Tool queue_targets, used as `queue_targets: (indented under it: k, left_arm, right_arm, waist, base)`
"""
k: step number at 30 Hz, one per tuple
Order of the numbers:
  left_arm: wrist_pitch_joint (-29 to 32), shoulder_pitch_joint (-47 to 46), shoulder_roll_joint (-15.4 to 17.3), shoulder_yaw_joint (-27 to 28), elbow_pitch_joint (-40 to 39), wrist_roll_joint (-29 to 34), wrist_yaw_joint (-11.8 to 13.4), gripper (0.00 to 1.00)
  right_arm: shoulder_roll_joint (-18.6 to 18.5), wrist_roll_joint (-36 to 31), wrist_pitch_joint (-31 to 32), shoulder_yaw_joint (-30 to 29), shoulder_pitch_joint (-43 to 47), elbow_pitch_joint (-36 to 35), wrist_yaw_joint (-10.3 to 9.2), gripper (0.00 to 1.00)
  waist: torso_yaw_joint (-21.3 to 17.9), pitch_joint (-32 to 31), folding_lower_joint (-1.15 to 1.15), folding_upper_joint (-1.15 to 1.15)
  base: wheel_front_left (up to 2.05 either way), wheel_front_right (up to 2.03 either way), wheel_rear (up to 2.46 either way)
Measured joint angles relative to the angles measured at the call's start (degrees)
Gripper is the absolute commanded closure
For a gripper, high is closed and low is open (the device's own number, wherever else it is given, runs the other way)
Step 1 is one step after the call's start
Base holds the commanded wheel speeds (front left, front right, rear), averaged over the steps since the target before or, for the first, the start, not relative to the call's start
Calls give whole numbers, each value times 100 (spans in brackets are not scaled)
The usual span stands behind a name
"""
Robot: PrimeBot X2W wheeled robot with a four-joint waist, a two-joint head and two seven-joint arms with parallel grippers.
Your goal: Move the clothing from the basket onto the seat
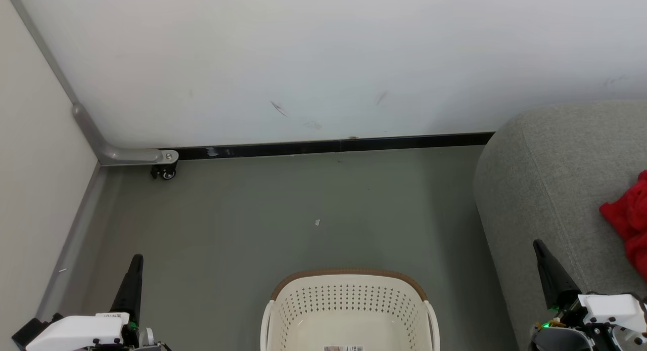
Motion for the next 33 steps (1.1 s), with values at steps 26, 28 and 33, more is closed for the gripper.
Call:
queue_targets:
  k: [26, 28, 33]
  left_arm:
    - [0, 0, 0, -3, -18, 0, 0, 100]
    - [0, 0, 0, -4, -18, 0, 0, 100]
    - [0, 0, 0, -4, -20, -1, 0, 100]
  right_arm:
    - [2, -1, 15, -16, -1, 3, 0, 100]
    - [2, -1, 15, -18, -1, 3, 0, 100]
    - [3, -1, 16, -20, -1, 3, 0, 100]
  waist:
    - [0, 1, 0, 0]
    - [0, 1, 0, 0]
    - [0, 1, -1, 0]
  base:
    - [0, 0, 0]
    - [0, 0, 0]
    - [0, 0, 0]
